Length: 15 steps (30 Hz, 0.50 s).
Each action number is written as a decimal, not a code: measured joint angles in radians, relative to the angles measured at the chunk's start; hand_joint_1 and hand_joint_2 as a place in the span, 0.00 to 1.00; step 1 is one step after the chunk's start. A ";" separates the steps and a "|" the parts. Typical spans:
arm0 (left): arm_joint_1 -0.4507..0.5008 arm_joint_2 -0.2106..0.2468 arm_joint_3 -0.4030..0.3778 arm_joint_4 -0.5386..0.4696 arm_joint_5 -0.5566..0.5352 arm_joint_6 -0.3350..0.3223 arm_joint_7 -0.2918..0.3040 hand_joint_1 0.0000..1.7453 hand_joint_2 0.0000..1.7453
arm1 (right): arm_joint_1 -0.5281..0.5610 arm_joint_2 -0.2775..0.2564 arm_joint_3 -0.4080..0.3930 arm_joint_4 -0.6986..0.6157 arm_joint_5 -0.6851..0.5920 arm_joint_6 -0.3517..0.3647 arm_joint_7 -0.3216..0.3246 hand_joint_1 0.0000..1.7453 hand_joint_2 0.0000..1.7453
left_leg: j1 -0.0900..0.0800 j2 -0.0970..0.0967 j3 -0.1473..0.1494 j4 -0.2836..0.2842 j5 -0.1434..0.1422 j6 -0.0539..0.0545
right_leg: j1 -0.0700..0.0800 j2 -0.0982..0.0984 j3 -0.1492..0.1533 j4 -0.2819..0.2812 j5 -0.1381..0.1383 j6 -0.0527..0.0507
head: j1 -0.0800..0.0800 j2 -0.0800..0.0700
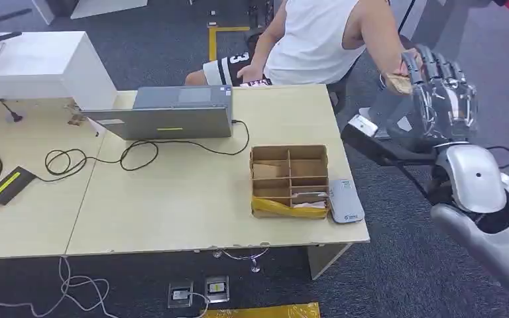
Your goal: Pass the card to the sensor for recognition and then transmit it.
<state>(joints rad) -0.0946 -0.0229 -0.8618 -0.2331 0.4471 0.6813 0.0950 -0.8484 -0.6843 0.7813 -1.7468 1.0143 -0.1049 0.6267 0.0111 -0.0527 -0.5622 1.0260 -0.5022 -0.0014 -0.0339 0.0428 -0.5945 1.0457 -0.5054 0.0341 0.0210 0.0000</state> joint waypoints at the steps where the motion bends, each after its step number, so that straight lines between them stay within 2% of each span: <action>1: 0.000 0.000 -0.004 0.000 -0.002 -0.001 0.000 0.00 0.00 | -0.003 0.015 0.020 0.006 -0.002 -0.006 -0.008 0.00 1.00 | 0.000 0.000 0.000 0.000 0.000 0.000 | 0.000 0.000 0.000 0.000 0.000 0.000 | -0.001 0.000; 11: -0.016 0.003 -0.043 -0.008 -0.007 -0.020 0.030 0.00 0.00 | -0.008 0.157 0.140 0.147 -0.048 -0.119 -0.067 0.00 1.00 | 0.000 0.000 0.000 0.000 0.000 0.000 | 0.000 0.000 0.000 0.000 0.000 0.000 | 0.000 0.000; 12: -0.017 0.005 -0.046 -0.008 -0.005 -0.021 0.031 0.00 0.00 | -0.008 0.169 0.146 0.162 -0.053 -0.128 -0.072 0.05 1.00 | 0.000 0.000 0.000 0.000 0.000 0.000 | 0.000 0.000 0.000 0.000 0.000 0.000 | 0.000 0.000; 13: -0.017 0.005 -0.049 -0.008 -0.002 -0.021 0.032 0.00 0.00 | -0.008 0.180 0.153 0.179 -0.058 -0.139 -0.077 0.93 1.00 | 0.000 0.000 0.000 0.000 0.000 0.000 | 0.000 0.000 0.000 0.000 0.000 0.000 | 0.000 0.000; 14: -0.017 0.006 -0.049 -0.008 0.002 -0.021 0.032 0.00 0.00 | -0.008 0.189 0.160 0.193 -0.062 -0.147 -0.082 1.00 1.00 | 0.000 -0.001 0.000 0.000 0.000 0.000 | 0.000 0.000 0.000 0.000 0.000 0.000 | 0.000 0.000; 15: -0.017 0.006 -0.049 -0.008 0.002 -0.021 0.032 0.00 0.00 | -0.008 0.194 0.163 0.199 -0.064 -0.151 -0.084 1.00 1.00 | 0.000 -0.001 0.000 0.000 0.000 0.000 | 0.000 0.000 0.000 0.000 0.000 0.000 | 0.000 0.000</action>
<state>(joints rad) -0.1114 -0.0168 -0.9110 -0.2415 0.4494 0.6600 0.1270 -0.8559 -0.4905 0.9442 -1.5476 0.9499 -0.2556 0.5432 0.0116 -0.0532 -0.5623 1.0260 -0.5022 -0.0016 -0.0335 0.0429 -0.5945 1.0456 -0.5055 0.0341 0.0210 0.0000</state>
